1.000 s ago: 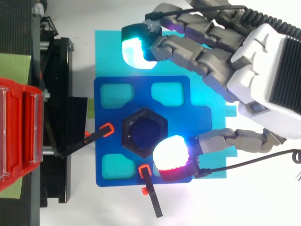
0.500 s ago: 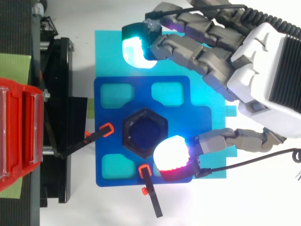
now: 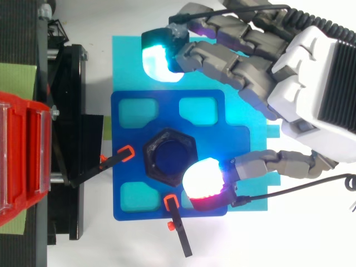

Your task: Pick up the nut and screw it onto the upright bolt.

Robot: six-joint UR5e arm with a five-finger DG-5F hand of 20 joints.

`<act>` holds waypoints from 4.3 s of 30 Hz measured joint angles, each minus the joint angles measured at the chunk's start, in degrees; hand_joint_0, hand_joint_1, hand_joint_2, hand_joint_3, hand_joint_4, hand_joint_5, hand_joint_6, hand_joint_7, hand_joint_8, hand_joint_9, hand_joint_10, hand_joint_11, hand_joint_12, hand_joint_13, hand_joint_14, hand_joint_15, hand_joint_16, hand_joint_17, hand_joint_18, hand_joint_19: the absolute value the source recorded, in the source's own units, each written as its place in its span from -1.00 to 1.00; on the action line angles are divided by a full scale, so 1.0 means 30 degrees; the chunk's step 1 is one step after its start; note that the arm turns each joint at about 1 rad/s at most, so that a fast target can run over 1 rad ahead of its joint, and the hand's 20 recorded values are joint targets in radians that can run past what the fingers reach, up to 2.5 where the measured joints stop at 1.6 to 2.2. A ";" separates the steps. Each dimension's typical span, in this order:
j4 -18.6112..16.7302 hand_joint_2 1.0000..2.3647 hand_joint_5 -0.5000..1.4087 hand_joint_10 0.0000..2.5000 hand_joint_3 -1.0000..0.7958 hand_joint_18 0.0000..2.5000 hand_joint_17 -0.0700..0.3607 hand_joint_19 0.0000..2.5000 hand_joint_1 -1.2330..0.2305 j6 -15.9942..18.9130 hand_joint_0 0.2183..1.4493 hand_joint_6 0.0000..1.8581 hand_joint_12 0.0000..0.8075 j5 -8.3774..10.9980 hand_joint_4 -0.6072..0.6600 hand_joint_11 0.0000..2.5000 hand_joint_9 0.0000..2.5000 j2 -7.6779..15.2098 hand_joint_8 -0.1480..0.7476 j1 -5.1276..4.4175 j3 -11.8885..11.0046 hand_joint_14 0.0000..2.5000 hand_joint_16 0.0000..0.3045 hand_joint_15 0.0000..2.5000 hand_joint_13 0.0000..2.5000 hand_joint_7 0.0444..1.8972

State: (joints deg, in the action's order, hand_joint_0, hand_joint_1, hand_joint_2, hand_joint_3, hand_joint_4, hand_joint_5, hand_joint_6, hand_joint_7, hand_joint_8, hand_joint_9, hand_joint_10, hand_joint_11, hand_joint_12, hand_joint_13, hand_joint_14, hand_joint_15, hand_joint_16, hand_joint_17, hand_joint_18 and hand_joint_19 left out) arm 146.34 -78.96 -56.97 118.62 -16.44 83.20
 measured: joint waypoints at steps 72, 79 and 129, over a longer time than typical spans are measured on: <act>-0.3536 -1.00 -0.61 -1.00 -0.44 -1.00 -0.09 -1.00 0.83 -0.1897 -0.70 -0.46 0.06 0.0231 0.33 -1.00 -0.69 0.0652 0.00 -0.0958 -0.0006 -1.00 -0.63 -1.00 -0.87 -0.12; -0.3512 -1.00 -0.61 -1.00 -0.44 -1.00 -0.10 -1.00 0.82 -0.2676 -0.68 -0.46 0.04 0.0310 0.30 -1.00 -0.68 0.0654 -0.01 -0.1150 0.0004 -1.00 -0.64 -1.00 -0.87 -0.12; -0.0561 -1.00 -0.61 -1.00 -0.44 -1.00 -0.12 -1.00 0.67 0.0345 -0.64 -0.46 0.02 -0.6979 0.36 -1.00 -0.66 0.0655 0.00 0.0654 -0.1089 -1.00 -0.65 -1.00 -0.81 -0.12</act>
State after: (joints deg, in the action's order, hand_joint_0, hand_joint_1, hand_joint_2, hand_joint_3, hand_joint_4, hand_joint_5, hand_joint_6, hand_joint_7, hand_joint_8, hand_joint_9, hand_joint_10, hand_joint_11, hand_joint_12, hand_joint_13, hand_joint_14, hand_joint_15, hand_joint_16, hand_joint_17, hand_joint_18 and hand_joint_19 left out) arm 144.65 -77.93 -77.91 120.59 -14.48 79.93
